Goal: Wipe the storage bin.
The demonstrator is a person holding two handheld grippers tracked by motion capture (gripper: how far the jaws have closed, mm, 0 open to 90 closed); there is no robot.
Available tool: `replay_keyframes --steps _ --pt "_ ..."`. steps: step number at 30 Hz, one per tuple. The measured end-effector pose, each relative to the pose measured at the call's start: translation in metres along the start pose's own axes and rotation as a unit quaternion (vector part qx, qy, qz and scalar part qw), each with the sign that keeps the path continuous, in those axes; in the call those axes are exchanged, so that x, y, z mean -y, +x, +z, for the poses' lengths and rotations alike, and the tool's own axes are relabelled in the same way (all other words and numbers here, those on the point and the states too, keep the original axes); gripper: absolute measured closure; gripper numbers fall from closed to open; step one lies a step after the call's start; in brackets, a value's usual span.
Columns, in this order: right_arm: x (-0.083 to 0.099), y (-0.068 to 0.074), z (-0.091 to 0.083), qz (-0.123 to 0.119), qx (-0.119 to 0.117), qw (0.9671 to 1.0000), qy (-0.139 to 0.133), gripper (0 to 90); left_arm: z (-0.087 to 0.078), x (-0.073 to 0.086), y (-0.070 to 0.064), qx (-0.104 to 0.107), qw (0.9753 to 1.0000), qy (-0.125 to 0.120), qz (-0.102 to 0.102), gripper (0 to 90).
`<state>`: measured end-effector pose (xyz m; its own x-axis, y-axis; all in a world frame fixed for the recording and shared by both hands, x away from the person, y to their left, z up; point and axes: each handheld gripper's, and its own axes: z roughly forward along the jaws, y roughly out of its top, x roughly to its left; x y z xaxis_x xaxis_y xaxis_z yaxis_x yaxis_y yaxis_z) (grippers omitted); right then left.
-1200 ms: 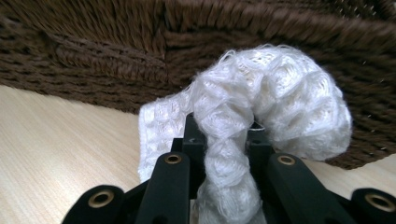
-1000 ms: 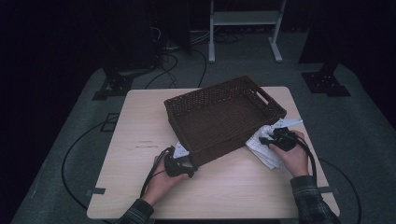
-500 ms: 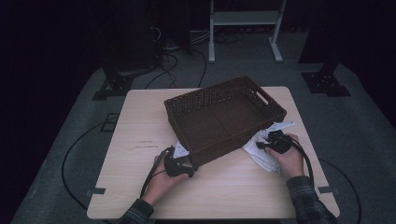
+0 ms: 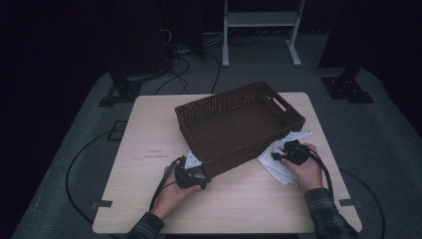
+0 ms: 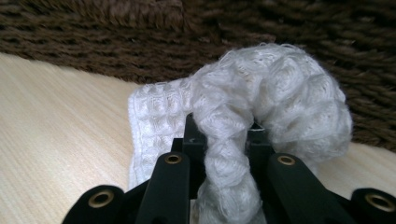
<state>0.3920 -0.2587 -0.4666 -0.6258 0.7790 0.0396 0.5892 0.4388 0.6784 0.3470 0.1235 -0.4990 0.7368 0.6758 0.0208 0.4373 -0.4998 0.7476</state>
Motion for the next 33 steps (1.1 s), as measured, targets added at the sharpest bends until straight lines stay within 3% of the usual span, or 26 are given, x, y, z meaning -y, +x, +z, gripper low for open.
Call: replay_keyframes --steps 22,33 --pt "-0.018 0.016 -0.035 -0.025 0.006 0.9982 -0.054 76.0 0.0 0.0 0.0 0.0 1.0 0.0 0.0 23.6" --pt "-0.028 0.028 -0.055 -0.042 -0.001 0.9951 -0.089 76.1 0.0 0.0 0.0 0.001 1.0 0.001 -0.001 23.6"
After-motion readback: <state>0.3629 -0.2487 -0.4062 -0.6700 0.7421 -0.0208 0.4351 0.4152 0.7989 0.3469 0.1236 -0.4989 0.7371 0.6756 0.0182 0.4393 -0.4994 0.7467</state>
